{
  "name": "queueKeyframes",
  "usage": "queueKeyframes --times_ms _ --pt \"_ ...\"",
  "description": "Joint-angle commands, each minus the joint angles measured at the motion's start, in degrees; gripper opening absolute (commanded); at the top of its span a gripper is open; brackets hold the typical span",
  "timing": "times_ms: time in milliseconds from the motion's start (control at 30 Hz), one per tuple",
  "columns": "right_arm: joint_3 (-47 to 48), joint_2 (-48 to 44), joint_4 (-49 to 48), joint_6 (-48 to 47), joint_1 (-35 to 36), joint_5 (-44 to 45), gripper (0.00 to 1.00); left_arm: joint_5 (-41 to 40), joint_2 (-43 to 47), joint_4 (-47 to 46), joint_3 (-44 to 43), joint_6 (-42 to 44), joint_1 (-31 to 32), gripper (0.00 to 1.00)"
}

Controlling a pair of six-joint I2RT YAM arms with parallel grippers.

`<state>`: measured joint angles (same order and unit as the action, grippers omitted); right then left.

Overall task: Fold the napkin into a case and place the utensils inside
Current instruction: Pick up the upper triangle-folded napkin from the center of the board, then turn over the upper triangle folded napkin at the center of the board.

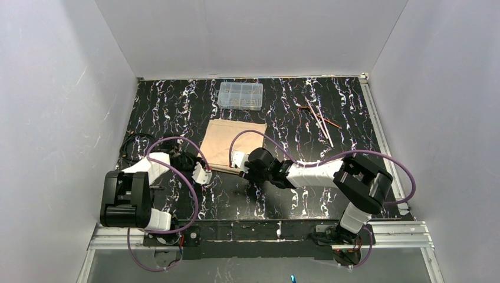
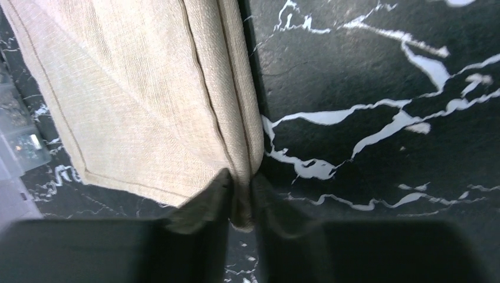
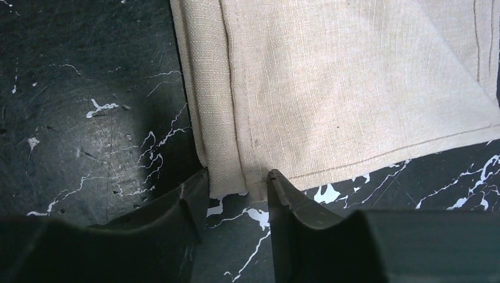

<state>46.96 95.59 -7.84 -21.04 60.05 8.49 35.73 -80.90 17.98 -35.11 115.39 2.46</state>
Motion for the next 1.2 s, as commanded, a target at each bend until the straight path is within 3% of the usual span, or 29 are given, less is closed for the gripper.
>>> queueKeyframes --times_ms 0,33,167,467,667,900,1033,1167 --pt "0.18 0.94 -2.80 2.91 0.15 1.34 0.46 -1.09 0.33 4.17 1.91 -0.88 0.55 0.10" --pt "0.55 1.12 -2.54 3.32 0.09 1.31 0.43 -1.18 0.46 4.18 1.77 -1.21 0.60 0.05" --pt "1.73 1.07 -1.33 5.62 0.15 1.24 0.33 -1.59 0.85 5.17 0.69 -3.19 0.79 0.02" --pt "7.05 -2.34 7.52 12.13 0.30 -1.40 0.12 -1.33 5.01 13.67 -4.55 -10.01 0.79 0.00" --pt "9.09 -9.91 16.22 17.96 1.84 -5.99 0.02 1.79 10.14 31.97 -14.66 -17.77 0.85 0.00" --pt "13.39 -20.32 29.89 27.53 9.77 -6.88 0.01 5.86 21.42 58.07 -20.51 -18.18 1.32 0.00" --pt "15.98 -27.81 35.49 35.03 13.66 -5.57 0.01 10.73 26.90 73.53 -28.66 -19.58 1.41 0.00" --pt "18.80 -33.39 39.26 40.48 15.92 -3.00 0.01 16.21 28.04 78.42 -39.10 -27.78 1.42 0.00"
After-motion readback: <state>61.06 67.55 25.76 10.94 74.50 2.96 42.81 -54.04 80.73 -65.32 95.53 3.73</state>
